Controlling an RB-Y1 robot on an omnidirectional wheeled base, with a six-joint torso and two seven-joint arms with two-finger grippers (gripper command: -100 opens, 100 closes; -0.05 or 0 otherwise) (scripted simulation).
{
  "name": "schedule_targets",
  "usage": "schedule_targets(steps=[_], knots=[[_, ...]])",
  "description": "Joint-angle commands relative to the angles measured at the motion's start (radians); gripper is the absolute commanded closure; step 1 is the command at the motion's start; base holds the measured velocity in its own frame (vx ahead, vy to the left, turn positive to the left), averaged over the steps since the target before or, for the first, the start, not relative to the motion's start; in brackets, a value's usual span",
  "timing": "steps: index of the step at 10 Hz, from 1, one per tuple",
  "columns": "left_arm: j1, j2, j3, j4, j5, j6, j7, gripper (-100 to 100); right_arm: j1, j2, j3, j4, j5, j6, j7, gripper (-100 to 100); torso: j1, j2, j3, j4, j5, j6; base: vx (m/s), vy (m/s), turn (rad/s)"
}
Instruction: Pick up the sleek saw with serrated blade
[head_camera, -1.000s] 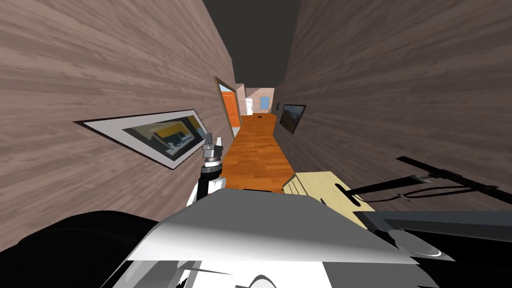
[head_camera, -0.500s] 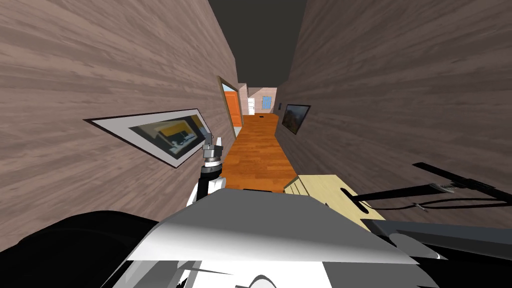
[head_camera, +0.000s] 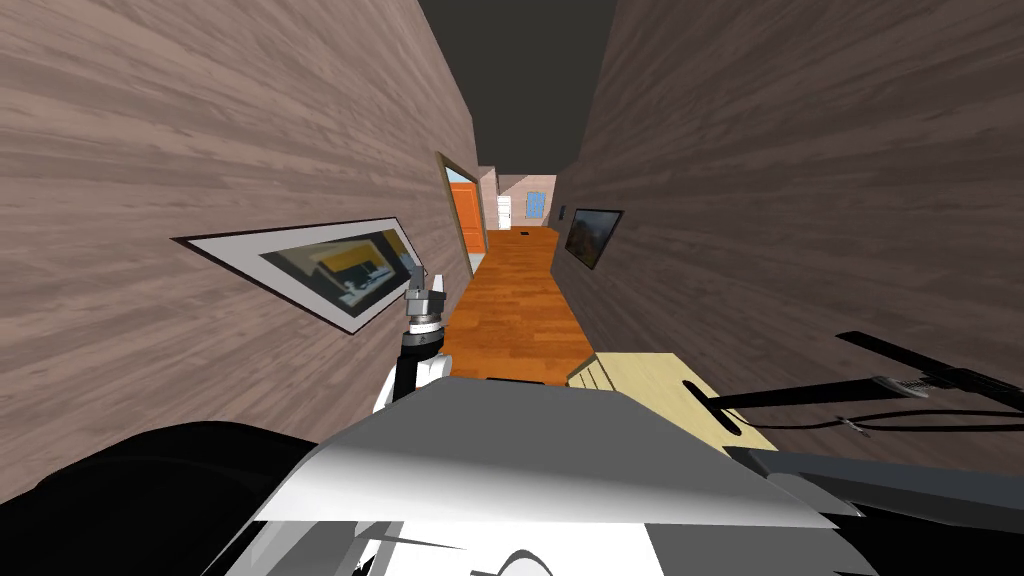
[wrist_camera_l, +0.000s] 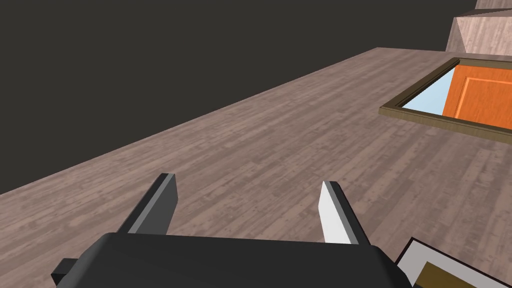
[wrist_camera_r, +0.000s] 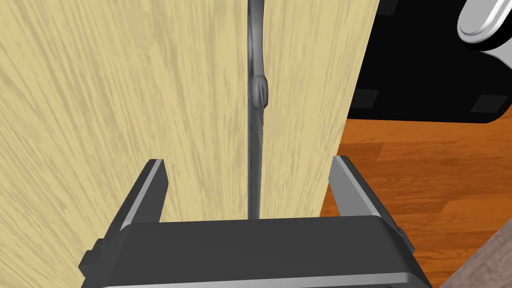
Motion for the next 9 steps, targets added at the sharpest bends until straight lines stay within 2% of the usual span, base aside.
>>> schedule_targets(steps=[1,5,6,7,8,9], knots=[[0.0,0.0,0.0,0.0,0.0,0.0,0.0,0,0.0,0.0,0.0,0.0,0.0,0.0,0.0,100,0.0,0.0,0.0,0.0,0.0,0.0,0.0,0.0,0.0],[0.0,0.0,0.0,0.0,0.0,0.0,0.0,0,-0.001,0.0,-0.001,-0.003,-0.001,-0.004,0.001,100,-0.002,-0.001,-0.001,-0.001,-0.002,0.0,0.0,0.0,0.0],[0.0,0.0,0.0,0.0,0.0,0.0,0.0,0,-0.001,0.0,-0.001,-0.002,-0.001,-0.003,0.0,0,-0.003,-0.001,-0.001,-0.001,-0.002,0.0,0.0,0.0,0.0],[0.0,0.0,0.0,0.0,0.0,0.0,0.0,0,-0.005,-0.029,-0.014,-0.005,0.006,-0.031,-0.005,100,-0.003,-0.001,-0.001,-0.001,-0.002,0.0,-0.005,0.047,-0.088],[0.0,0.0,0.0,0.0,0.0,0.0,0.0,0,-0.005,-0.05,-0.022,-0.016,0.011,-0.049,-0.014,100,-0.001,0.0,-0.001,-0.001,-0.001,0.001,-0.035,0.069,-0.086],[0.0,0.0,0.0,0.0,0.0,0.0,0.0,0,-0.005,-0.05,-0.022,-0.016,0.011,-0.049,-0.014,100,0.001,0.001,0.0,-0.001,-0.001,0.001,-0.027,0.048,-0.019]])
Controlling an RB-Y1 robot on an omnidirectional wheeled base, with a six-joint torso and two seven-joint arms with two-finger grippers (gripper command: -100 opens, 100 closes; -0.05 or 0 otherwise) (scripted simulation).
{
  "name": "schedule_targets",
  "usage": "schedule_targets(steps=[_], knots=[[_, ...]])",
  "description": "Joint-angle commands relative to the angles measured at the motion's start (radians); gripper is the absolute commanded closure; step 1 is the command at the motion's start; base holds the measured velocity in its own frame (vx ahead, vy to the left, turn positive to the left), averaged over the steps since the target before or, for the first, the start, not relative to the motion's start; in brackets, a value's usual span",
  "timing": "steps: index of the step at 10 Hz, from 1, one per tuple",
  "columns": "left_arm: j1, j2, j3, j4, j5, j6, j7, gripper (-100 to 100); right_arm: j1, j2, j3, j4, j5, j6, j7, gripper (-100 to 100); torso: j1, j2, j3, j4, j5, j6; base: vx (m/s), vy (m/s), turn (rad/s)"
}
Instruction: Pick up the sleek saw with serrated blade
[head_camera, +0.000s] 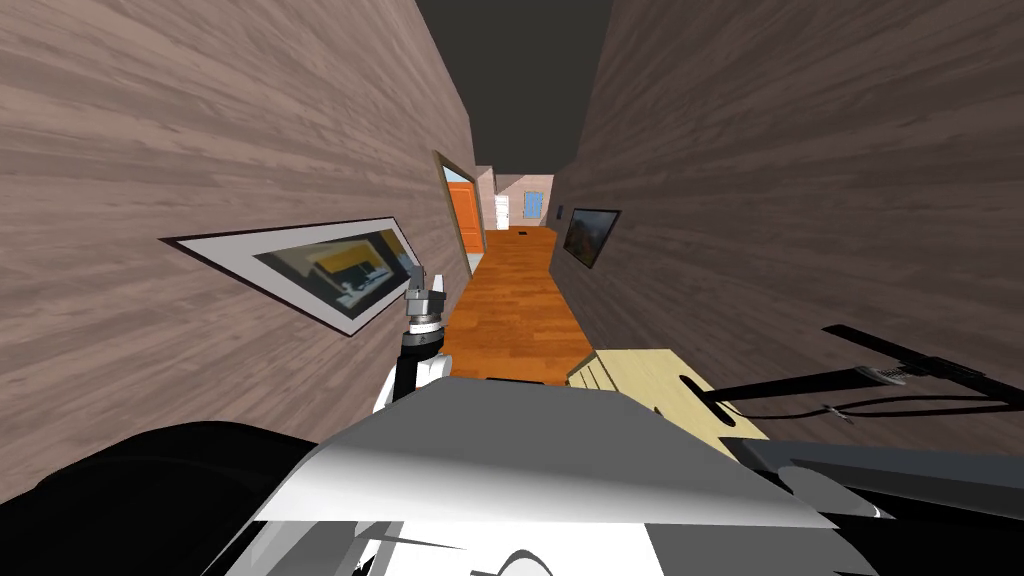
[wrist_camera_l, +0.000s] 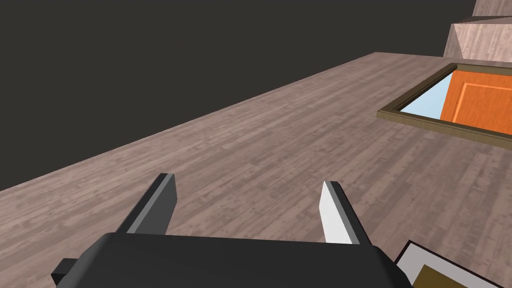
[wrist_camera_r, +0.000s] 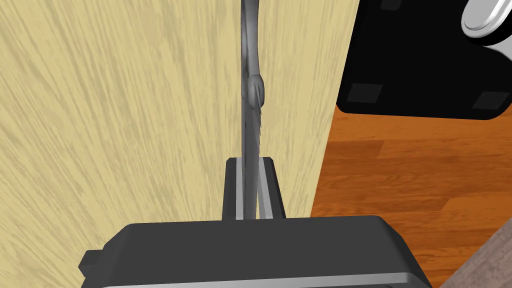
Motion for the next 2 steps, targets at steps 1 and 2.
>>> schedule_targets(steps=[1,2], knots=[[0.0,0.0,0.0,0.0,0.0,0.0,0.0,0,0.0,0.0,0.0,0.0,0.0,0.0,0.0,100,0.0,0.0,0.0,0.0,0.0,0.0,-0.006,0.018,-0.002],[0.0,0.0,0.0,0.0,0.0,0.0,0.0,0,-0.001,0.0,-0.001,0.003,0.0,-0.002,0.003,0,-0.002,-0.001,0.0,0.0,-0.001,0.0,0.0,0.0,0.0]])
